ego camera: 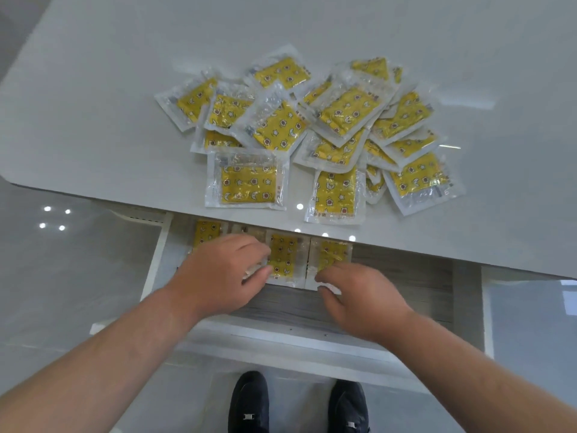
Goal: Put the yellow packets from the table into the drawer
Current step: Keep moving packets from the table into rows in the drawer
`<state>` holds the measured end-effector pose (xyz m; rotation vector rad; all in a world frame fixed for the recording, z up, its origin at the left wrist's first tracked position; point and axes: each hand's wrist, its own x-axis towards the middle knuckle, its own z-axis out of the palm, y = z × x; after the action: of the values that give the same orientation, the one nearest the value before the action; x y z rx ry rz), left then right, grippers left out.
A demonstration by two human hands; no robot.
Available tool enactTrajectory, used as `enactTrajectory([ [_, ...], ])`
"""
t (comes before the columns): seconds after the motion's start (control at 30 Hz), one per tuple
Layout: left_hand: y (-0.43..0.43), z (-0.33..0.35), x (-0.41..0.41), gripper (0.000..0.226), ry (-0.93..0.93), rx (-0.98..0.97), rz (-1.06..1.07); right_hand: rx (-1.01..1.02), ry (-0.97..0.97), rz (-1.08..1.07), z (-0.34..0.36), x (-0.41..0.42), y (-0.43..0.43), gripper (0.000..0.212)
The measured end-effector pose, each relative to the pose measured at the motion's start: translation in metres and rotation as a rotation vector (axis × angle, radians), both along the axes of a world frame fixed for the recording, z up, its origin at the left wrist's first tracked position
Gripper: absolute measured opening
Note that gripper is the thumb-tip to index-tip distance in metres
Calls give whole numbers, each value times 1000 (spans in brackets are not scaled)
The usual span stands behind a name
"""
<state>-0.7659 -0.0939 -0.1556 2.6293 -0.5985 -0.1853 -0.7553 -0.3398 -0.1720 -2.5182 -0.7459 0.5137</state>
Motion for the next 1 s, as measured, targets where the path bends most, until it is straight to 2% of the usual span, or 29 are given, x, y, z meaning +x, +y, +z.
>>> enactTrajectory([
  [0.17,15,36,40,32,-271,31,248,119,-85,-193,45,23,8,34],
  [0.27,22,46,75,46,-50,98,389,228,-48,-446,60,47,13,28],
  [0.33,26,43,93,56,52,197,331,265,-28,-573,66,64,16,25],
  [0.4,27,40,105,59,74,262,268,277,-16,-624,71,76,20,23],
  [0.53,25,41,116,64,83,294,284,235,1,-661,78,96,26,21],
  [0.67,23,41,121,43,97,329,297,140,-34,-665,88,123,31,20],
  [0.8,24,46,122,39,209,283,369,117,-115,-726,91,167,41,19],
  [0.87,27,51,122,39,280,252,399,61,-116,-773,90,187,45,30],
  [1.0,36,69,126,45,371,67,460,-177,3,-793,79,211,47,77],
])
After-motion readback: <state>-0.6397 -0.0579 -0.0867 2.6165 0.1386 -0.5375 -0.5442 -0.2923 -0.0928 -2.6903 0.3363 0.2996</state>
